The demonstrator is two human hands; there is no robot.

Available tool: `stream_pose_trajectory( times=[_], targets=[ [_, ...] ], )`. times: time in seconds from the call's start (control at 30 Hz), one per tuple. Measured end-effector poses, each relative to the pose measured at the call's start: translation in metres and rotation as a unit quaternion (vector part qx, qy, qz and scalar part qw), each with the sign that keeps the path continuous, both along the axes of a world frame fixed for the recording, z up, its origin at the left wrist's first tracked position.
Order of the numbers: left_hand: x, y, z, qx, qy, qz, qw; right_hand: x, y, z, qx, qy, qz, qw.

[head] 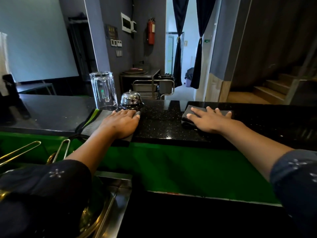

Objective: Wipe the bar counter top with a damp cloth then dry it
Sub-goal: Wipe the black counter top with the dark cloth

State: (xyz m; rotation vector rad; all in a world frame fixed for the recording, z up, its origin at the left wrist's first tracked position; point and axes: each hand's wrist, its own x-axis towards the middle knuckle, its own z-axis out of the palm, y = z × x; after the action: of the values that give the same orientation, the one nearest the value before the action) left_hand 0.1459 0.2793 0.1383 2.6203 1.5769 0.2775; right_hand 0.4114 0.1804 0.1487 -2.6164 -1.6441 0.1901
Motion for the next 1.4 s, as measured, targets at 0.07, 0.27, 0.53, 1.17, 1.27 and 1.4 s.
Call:
stream_pose_trajectory(
  times=[0.07, 0.27, 0.53, 1.17, 1.27, 1.4],
  targets=[
    [0.0, -0.001, 0.001, -0.003, 0.004, -0.005, 1.0, -0.009, -0.006, 0.0, -0.006, 0.003, 0.019, 1.0],
    [-0.001, -0.005, 0.006, 0.006, 0.039, -0.004, 0.999, -0.021, -0.072, -0.006, 0.008, -0.015, 0.134, 0.991],
    [0.072, -0.036, 0.021, 0.031, -0.02, -0.108, 0.993, -0.026, -0.035, -0.002, 0.0, -0.001, 0.057, 0.998],
    [0.081, -0.004, -0.009, -0.045, 0.011, -0.042, 0.998, -0.028, 0.076, -0.004, 0.0, 0.005, 0.025, 1.0],
    [0.079, -0.009, -0.007, -0.043, 0.01, -0.053, 0.998, -0.024, 0.103, -0.004, 0.007, 0.003, 0.048, 0.999],
    [0.075, -0.01, -0.004, -0.047, 0.012, -0.062, 0.997, 0.026, 0.103, -0.003, 0.012, 0.012, 0.071, 0.997]
  ],
)
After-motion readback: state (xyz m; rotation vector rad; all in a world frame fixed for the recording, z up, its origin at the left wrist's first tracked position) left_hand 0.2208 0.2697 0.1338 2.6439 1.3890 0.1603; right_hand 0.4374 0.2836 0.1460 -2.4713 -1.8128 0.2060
